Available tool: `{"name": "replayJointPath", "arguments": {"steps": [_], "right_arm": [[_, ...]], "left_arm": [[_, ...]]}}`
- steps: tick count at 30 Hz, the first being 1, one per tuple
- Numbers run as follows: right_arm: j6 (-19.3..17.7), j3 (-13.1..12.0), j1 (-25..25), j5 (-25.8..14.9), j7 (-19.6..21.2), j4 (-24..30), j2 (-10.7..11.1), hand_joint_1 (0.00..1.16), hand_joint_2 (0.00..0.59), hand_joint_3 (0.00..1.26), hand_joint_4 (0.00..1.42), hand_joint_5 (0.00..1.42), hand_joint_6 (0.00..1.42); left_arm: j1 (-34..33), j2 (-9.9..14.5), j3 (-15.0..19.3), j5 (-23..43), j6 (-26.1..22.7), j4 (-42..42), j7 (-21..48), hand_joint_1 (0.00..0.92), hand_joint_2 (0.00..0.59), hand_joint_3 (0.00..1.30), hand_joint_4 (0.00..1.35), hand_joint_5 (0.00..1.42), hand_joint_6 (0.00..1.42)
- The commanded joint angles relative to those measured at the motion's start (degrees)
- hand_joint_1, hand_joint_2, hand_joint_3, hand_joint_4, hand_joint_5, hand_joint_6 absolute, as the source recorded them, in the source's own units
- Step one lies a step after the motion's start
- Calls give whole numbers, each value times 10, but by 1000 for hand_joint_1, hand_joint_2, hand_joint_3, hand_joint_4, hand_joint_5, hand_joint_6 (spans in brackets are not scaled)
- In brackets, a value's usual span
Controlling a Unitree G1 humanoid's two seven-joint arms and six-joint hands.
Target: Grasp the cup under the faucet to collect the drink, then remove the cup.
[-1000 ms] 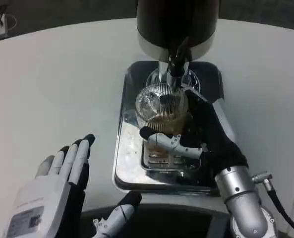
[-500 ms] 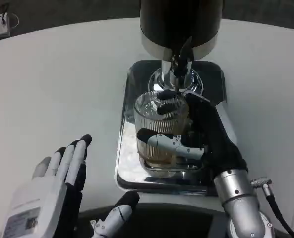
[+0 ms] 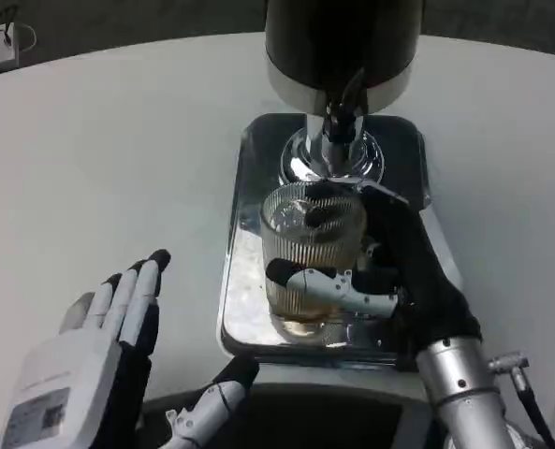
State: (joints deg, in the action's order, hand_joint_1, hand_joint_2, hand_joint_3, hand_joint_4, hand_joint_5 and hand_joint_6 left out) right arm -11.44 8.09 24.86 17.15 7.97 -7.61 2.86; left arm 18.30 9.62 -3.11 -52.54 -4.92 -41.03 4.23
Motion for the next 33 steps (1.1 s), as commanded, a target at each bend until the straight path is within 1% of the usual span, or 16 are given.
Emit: {"name": "replayJointPath", "arguments": {"steps": [1,4,10,16,18,23,24,29,33], "right_arm": [[3,10,-24,-7,-18,47,-5,1113,112,856,1071,1193,1424],[6,10,-35,-6,-24,66,-5,1113,112,856,1073,1184,1422],[11,15,-79,-9,-46,127,1,1113,112,856,1085,1181,1424],[4,8,-131,-20,-70,200,18,1114,104,856,1085,1181,1424],[3,0,-154,-30,-82,237,28,1114,102,856,1085,1181,1424],[6,-17,-191,-46,-103,300,46,1114,103,856,1073,1181,1422],[9,-24,-203,-53,-109,317,51,1113,103,856,1073,1181,1423],[30,-44,-234,-77,-132,374,66,1113,110,843,1073,1168,1419],[34,-62,-258,-94,-153,445,84,1113,112,842,1073,1156,1424]], "left_arm": [[8,5,3,11,12,16,-13,0,211,0,0,0,0],[10,4,2,14,17,21,-18,0,209,0,0,0,0],[6,5,-3,9,26,29,-29,0,197,0,0,0,0],[3,10,-16,-18,31,26,-28,0,191,0,0,0,0],[1,10,-20,-26,30,22,-25,0,190,0,0,0,0],[1,14,-27,-44,31,7,-14,0,170,0,0,0,0],[2,15,-29,-49,32,0,-11,0,167,0,0,0,0],[14,19,-30,-68,32,-41,17,0,148,0,0,0,0],[40,18,-30,-83,41,-96,42,0,126,0,0,0,0]]}}
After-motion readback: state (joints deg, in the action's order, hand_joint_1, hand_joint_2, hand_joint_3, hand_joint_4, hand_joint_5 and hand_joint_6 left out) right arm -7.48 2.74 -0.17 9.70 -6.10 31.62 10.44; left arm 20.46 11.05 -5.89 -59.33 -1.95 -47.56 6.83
